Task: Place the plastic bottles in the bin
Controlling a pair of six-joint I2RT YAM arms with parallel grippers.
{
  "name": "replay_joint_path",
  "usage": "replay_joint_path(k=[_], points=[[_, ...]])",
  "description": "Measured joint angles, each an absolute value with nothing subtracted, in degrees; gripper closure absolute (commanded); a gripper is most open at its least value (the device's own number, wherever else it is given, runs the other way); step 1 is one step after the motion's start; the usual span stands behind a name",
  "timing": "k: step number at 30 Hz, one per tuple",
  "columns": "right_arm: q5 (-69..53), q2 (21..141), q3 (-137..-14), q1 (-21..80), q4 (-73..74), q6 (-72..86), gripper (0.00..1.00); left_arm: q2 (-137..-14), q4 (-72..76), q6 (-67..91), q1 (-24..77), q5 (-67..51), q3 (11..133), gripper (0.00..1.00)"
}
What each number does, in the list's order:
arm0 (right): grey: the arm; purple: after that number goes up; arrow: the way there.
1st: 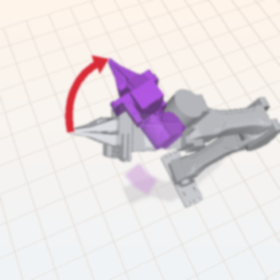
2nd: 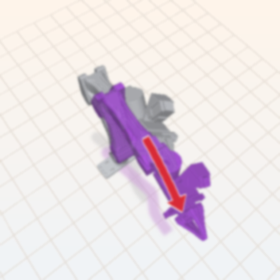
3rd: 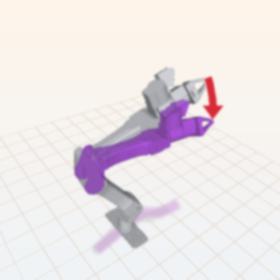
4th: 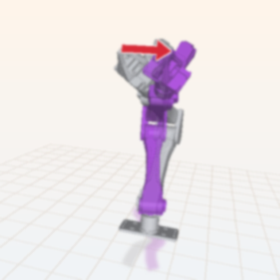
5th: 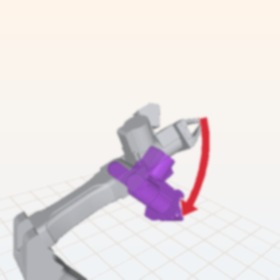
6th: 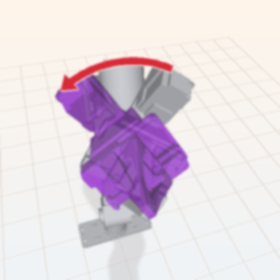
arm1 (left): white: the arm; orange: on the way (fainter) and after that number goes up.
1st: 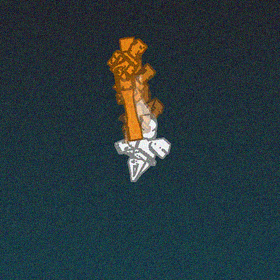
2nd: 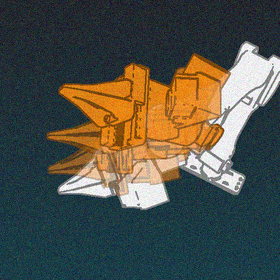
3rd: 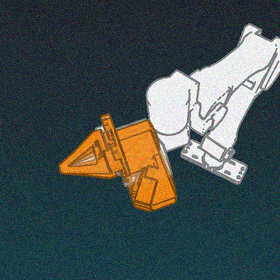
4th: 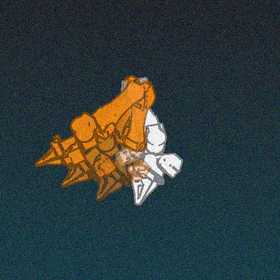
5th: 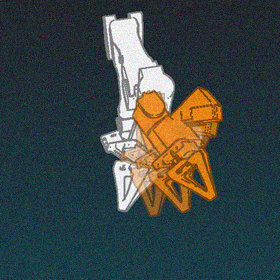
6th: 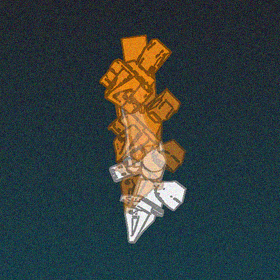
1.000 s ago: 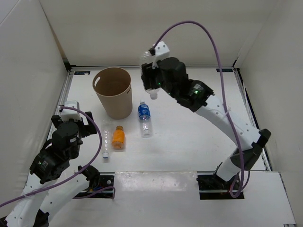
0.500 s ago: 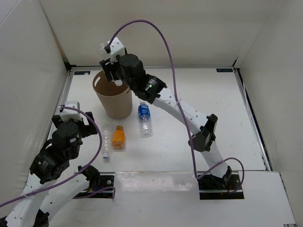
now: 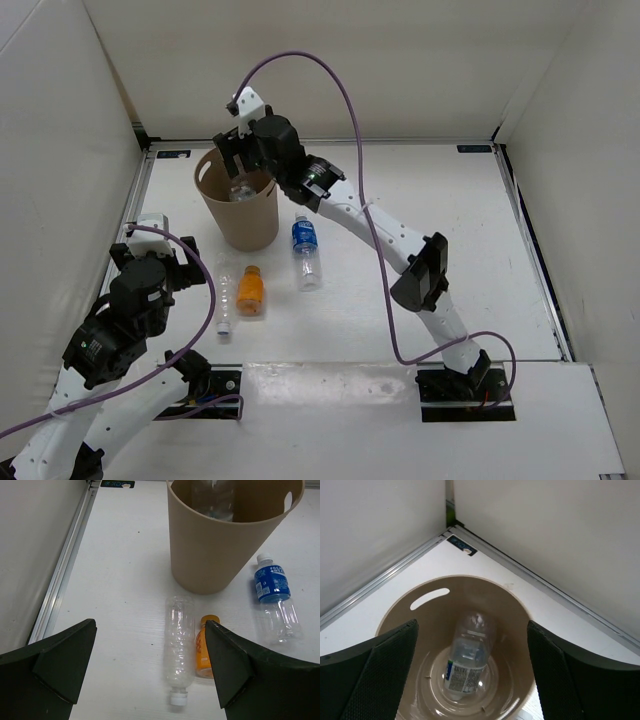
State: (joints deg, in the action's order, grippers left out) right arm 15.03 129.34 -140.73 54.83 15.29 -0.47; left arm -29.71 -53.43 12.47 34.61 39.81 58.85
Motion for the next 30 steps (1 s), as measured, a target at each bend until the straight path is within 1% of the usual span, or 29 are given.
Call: replay_joint_path(k=[3, 6, 8, 11, 14, 17, 20, 22, 27, 30], points=[[18.13, 126.80, -139.11, 55.75, 16.25, -1.52, 0.10, -29.71, -53.43, 12.47, 34.61, 39.81, 58.85, 0.00], [24.64, 119.61, -132.86, 57.71, 16.38, -3.36, 0.10, -29.71, -53.43, 12.47, 34.61, 39.83, 58.85, 0.00], [31.16, 111.42, -124.27, 59.35, 15.20, -4.23, 0.10, -29.71, -53.43, 12.47, 34.61, 39.81, 58.85, 0.00], [35.51, 99.11, -112.79, 60.99, 14.96, -3.66, 0.10, -29.71, -53.41, 12.47, 34.61, 39.81, 58.85, 0.00], [33.01, 90.28, -104.99, 58.04, 16.21, 2.15, 0.10, -29.74, -53.41, 12.47, 34.61, 39.79, 58.85, 0.00], [25.08, 86.24, -99.35, 49.34, 19.55, 10.63, 0.10, -29.78, -53.41, 12.47, 34.61, 39.72, 58.85, 0.00], [16.10, 89.86, -96.95, 40.97, 23.75, 18.00, 0.10, -29.89, -53.41, 12.47, 34.61, 39.57, 58.85, 0.00], [10.35, 95.31, -96.97, 38.52, 26.46, 21.02, 0.10, -29.91, -53.41, 12.47, 34.61, 39.55, 58.85, 0.00], [-1.93, 114.48, -102.80, 37.43, 35.97, 24.82, 0.10, -30.17, -53.41, 12.47, 34.61, 39.48, 58.85, 0.00], [-6.00, 122.15, -104.88, 37.69, 38.92, 25.93, 0.10, -30.28, -53.41, 12.47, 34.61, 39.40, 58.85, 0.00]])
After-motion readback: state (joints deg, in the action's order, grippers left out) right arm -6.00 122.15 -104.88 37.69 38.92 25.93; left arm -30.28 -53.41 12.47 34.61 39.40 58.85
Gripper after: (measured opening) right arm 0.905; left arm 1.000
